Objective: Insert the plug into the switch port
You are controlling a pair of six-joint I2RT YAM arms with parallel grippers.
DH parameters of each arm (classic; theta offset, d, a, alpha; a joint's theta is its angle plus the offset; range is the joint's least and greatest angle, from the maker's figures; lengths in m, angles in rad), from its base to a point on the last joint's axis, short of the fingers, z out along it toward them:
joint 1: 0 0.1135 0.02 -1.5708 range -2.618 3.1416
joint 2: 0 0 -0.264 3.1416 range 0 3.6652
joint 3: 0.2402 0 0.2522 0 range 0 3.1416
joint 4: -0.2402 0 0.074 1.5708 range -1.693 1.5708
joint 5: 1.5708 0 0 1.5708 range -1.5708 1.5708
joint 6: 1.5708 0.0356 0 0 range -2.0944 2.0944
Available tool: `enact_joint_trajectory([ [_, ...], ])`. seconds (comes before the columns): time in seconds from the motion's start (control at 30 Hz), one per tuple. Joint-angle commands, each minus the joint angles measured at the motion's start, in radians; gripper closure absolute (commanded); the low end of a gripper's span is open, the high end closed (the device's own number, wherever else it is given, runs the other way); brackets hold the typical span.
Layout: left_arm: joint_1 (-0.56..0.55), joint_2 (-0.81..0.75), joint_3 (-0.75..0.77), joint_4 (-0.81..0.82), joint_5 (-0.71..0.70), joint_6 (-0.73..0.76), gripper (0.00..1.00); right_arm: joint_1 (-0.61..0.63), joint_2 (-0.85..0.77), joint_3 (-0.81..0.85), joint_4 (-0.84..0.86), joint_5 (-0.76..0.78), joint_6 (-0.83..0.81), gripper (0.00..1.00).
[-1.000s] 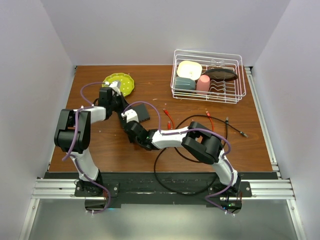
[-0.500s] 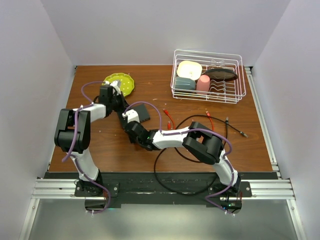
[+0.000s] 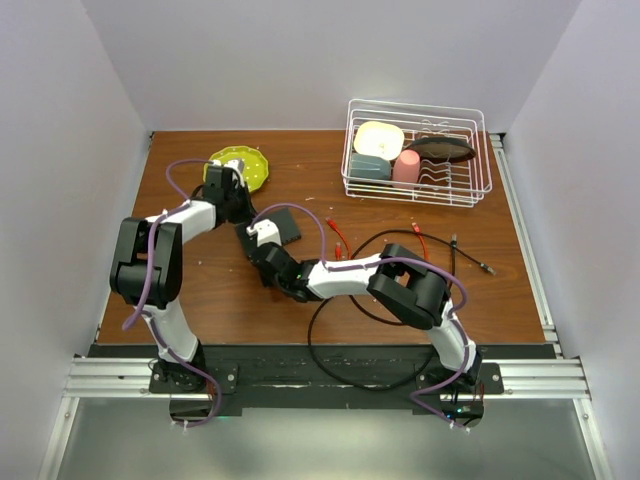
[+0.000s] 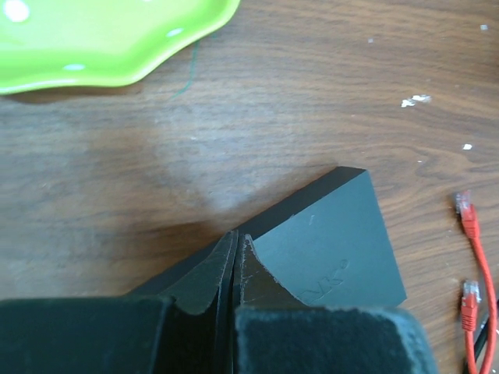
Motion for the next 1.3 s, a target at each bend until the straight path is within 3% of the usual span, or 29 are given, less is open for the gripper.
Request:
enact_joint_trajectory([
  [0.0, 0.003, 0.046, -0.022, -0.282, -0.151, 0.034, 1.00, -0.010, -0.058, -0.035, -0.044, 0.032, 0.004, 0.96],
  [0.53, -0.073, 0.027, -0.085, -0.267, -0.008, 0.076, 1.00, -0.012, 0.000, 0.036, 0.021, 0.032, -0.079, 1.00],
  [0.77, -0.095, 0.044, -0.080, -0.269, 0.000, 0.091, 1.00, -0.028, 0.023, 0.063, 0.035, -0.001, -0.186, 1.00],
  [1.27, -0.141, 0.041, -0.071, -0.279, 0.018, 0.119, 1.00, -0.077, 0.028, 0.114, 0.061, -0.057, -0.234, 1.00],
])
